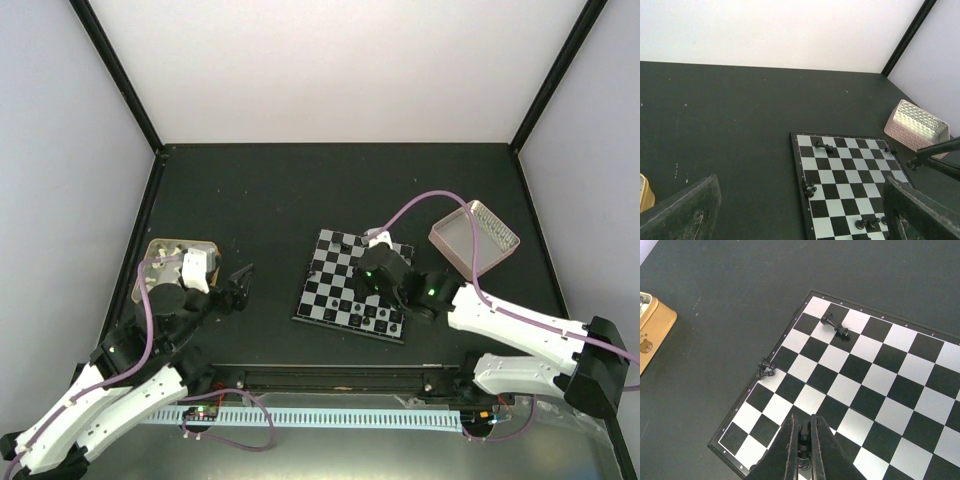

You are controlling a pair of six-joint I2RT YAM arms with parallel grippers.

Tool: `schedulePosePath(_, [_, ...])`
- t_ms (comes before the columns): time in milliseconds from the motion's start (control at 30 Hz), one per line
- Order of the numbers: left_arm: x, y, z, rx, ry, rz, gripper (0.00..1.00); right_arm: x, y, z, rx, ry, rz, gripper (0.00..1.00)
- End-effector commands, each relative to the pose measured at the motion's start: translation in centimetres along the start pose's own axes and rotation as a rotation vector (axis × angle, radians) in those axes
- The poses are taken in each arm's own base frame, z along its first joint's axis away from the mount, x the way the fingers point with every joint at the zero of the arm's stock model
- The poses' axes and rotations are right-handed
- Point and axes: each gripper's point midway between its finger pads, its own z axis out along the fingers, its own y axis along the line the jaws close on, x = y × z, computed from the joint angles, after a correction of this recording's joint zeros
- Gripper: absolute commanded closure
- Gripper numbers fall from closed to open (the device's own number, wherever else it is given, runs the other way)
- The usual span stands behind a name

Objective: Set up the chess pieces on the board
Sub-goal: Place the chess piece on the chessboard.

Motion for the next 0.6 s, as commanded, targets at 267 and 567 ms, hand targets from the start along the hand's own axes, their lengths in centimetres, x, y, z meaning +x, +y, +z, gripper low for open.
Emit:
schedulePosePath(267, [0.8,-0.9,0.3,0.056,0.018,-0.111,0.1,-0.4,2.1,0.0,0.014,-0.045,-0.039,0.99])
schedulePosePath(567, [2.2,0.8,0.4,-0.027,0.052,-0.097,0.09,2.2,4.9,2.3,0.005,0.02,-0.156,0.99])
